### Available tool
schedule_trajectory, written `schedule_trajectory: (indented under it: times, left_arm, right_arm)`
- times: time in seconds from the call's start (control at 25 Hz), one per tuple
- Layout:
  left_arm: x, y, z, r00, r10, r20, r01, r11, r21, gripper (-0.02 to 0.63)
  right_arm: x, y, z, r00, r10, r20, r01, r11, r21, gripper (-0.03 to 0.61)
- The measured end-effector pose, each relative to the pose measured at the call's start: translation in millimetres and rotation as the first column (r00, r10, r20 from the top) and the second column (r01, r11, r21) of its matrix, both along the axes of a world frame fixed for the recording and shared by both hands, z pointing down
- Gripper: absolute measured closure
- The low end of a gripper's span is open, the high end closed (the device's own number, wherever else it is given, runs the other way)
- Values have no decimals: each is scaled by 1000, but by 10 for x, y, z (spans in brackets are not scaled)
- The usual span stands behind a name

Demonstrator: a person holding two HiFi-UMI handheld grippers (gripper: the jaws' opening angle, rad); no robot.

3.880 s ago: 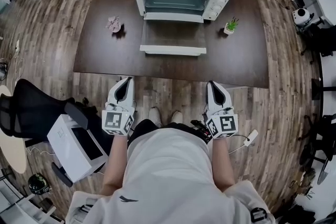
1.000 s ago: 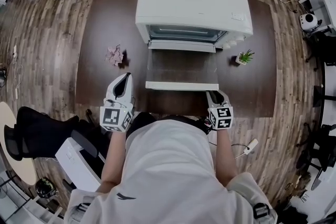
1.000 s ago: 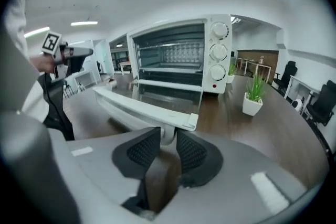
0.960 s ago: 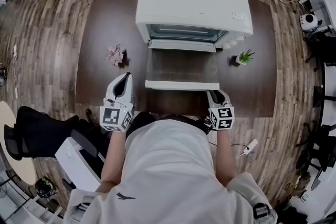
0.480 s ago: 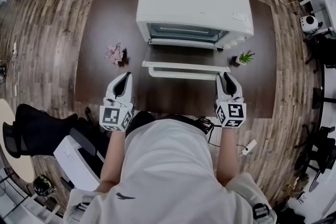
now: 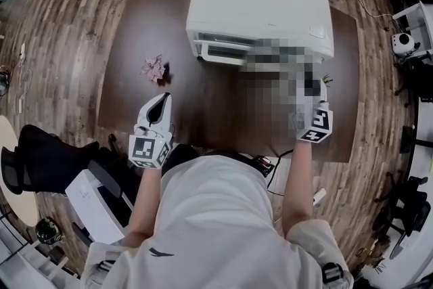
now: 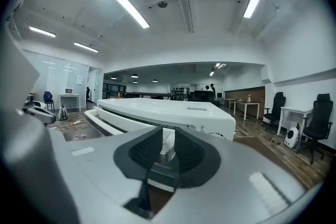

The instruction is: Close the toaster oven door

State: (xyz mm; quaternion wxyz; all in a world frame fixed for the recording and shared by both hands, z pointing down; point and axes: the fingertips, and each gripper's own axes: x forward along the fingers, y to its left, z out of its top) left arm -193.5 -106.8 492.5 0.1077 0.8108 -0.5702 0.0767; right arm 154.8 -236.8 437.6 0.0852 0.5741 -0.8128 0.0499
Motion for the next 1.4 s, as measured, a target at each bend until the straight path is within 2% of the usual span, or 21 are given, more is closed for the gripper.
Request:
schedule_trajectory:
  times: [0.16, 0.32, 0.52, 0.64, 0.84, 1.4]
  left_arm:
    - [-12, -5, 4, 1000, -5, 1, 5, 1000, -6, 611]
    - [-57, -1, 3, 1000, -10, 1, 10, 1000, -6, 611]
    - [-62, 6, -8, 1000, -9, -6, 9, 1000, 3, 611]
    - [-10, -6, -1, 1000, 5, -14, -5, 1000, 5, 611]
    - [158, -48, -13, 999, 43, -21, -42, 999, 17, 611]
    - [294, -36, -67, 997, 73, -21, -72, 997, 36, 611]
  right_arm:
    - [-66, -239, -72, 1000, -1, 18, 1, 1000, 16, 575]
    - [-112, -269, -80, 999, 2, 34, -2, 1000, 9, 575]
    - [-147, 94, -63, 999, -10, 43, 8, 999, 43, 575]
    - [-227, 440, 77, 999, -37, 29, 36, 999, 18, 577]
    - [-303, 858, 322, 997, -48, 57, 50, 998, -44, 578]
    - [-406, 974, 302, 995, -77, 56, 79, 996, -30, 578]
